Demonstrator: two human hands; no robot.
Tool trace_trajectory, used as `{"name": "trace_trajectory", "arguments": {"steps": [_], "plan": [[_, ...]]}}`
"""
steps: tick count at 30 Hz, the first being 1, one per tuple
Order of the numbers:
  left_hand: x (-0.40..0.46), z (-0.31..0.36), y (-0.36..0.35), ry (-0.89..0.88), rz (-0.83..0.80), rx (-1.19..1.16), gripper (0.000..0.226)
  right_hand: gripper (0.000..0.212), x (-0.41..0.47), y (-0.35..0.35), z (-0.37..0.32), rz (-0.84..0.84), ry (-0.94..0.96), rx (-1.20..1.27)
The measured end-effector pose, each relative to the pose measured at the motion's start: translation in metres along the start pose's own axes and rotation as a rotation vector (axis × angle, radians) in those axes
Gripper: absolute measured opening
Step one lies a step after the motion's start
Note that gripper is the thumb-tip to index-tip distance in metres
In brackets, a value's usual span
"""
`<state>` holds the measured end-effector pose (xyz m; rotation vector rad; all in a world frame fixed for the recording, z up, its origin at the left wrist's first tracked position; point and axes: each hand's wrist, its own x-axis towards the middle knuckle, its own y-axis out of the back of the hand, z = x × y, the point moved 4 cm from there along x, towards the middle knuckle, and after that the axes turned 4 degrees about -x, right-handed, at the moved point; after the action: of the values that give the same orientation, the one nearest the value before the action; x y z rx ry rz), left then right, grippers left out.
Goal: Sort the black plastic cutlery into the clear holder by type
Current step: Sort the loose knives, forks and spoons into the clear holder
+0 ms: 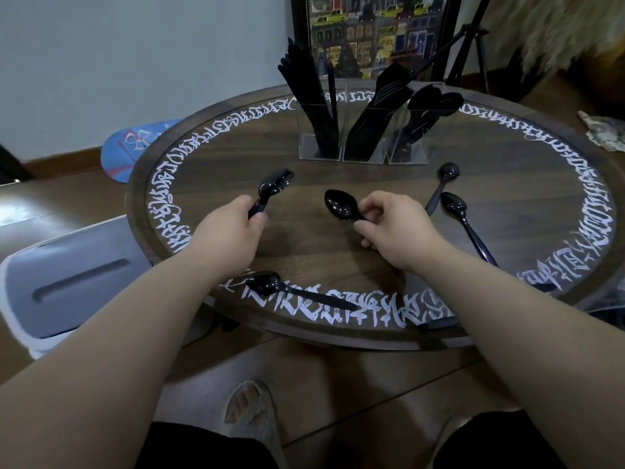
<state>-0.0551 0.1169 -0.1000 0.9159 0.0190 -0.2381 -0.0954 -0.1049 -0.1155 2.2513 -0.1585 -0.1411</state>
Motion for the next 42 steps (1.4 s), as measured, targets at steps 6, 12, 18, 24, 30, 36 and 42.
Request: {"name": "trace_trajectory", "arguments": {"steps": [6, 12, 18, 24, 30, 36, 42], "plan": [[-0.023, -0.009, 0.003, 0.011, -0.322, 0.228, 0.041, 0.015, -0.013, -0.008, -0.009, -0.021, 0.094, -0.082], [-0.023, -0.019, -0.009, 0.019, -0.211, 0.148, 0.03, 0.036, -0.02, -0.012, -0.011, -0.065, 0.17, -0.233], [-0.012, 0.014, -0.038, -0.09, -0.245, 0.024, 0.036, 0.013, -0.018, 0.001, 0.007, 0.035, 0.074, -0.27], [-0.002, 0.038, -0.059, -0.133, -0.293, 0.016, 0.036, 0.015, -0.015, 0.018, 0.026, 0.023, 0.003, -0.298], [0.004, 0.051, -0.072, -0.103, -0.244, 0.038, 0.034, 0.023, -0.018, 0.02, 0.032, -0.075, 0.013, -0.255], [0.008, 0.058, -0.079, -0.106, -0.158, 0.026, 0.035, 0.025, -0.023, 0.018, 0.029, -0.158, 0.155, -0.301], [0.008, 0.06, -0.08, -0.101, -0.143, -0.007, 0.037, 0.015, -0.021, 0.016, 0.027, -0.119, 0.199, -0.408]]}}
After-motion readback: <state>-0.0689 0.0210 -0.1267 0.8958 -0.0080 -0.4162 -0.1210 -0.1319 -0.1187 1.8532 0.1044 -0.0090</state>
